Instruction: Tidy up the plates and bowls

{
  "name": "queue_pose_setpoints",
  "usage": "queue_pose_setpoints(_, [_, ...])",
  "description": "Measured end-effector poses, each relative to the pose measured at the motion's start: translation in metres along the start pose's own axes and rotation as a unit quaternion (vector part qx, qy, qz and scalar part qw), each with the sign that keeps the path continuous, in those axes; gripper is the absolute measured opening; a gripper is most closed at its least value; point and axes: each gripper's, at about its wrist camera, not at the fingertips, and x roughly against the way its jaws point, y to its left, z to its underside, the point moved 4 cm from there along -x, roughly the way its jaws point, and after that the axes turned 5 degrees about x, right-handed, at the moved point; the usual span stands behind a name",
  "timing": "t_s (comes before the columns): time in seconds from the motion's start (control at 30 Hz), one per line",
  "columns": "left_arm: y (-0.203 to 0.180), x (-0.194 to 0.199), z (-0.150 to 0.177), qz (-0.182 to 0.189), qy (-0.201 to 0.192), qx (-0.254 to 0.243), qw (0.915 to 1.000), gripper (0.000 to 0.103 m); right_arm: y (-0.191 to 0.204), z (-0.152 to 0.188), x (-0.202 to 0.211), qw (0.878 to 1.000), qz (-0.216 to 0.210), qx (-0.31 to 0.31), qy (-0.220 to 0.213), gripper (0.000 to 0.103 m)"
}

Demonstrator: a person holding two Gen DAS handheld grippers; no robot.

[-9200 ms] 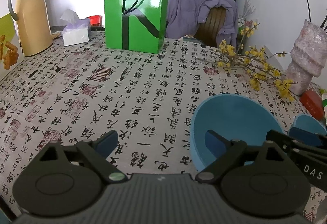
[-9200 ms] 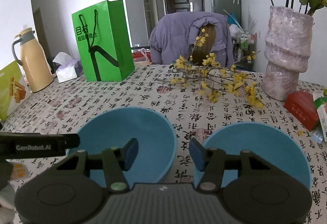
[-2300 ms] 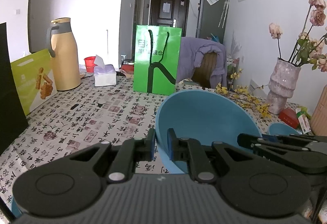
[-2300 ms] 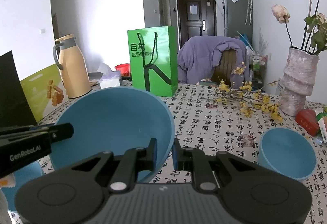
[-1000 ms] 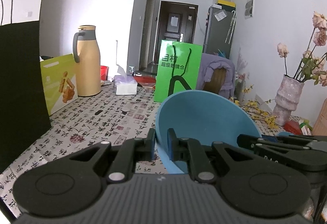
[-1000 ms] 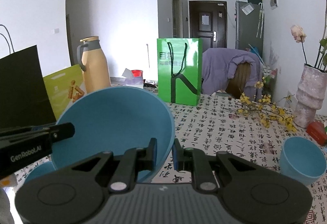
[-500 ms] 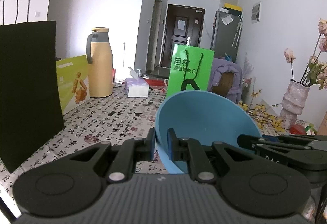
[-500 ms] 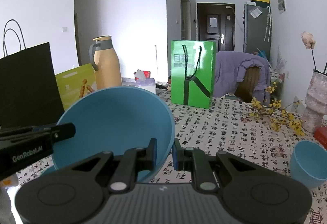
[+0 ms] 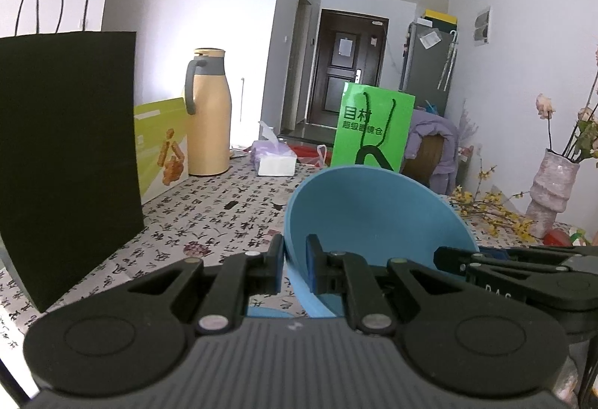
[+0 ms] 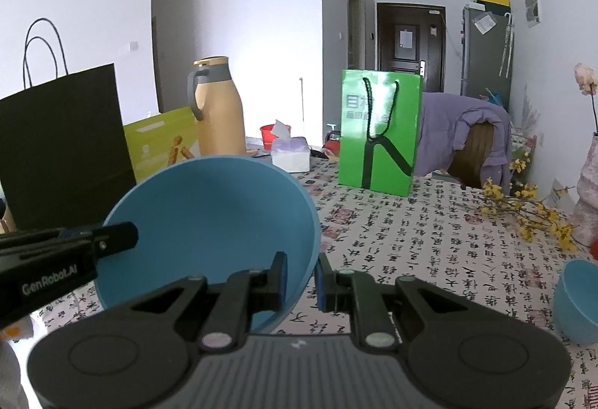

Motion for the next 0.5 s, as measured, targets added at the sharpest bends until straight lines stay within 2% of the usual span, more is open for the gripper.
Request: queue_pose_setpoints(0.5, [0.032, 0.013, 0.009, -0.01, 0.001, 0.015, 0.9998, 0.012, 0.033, 0.007, -0.002, 1.0, -0.01, 0.014, 0.011, 0.015])
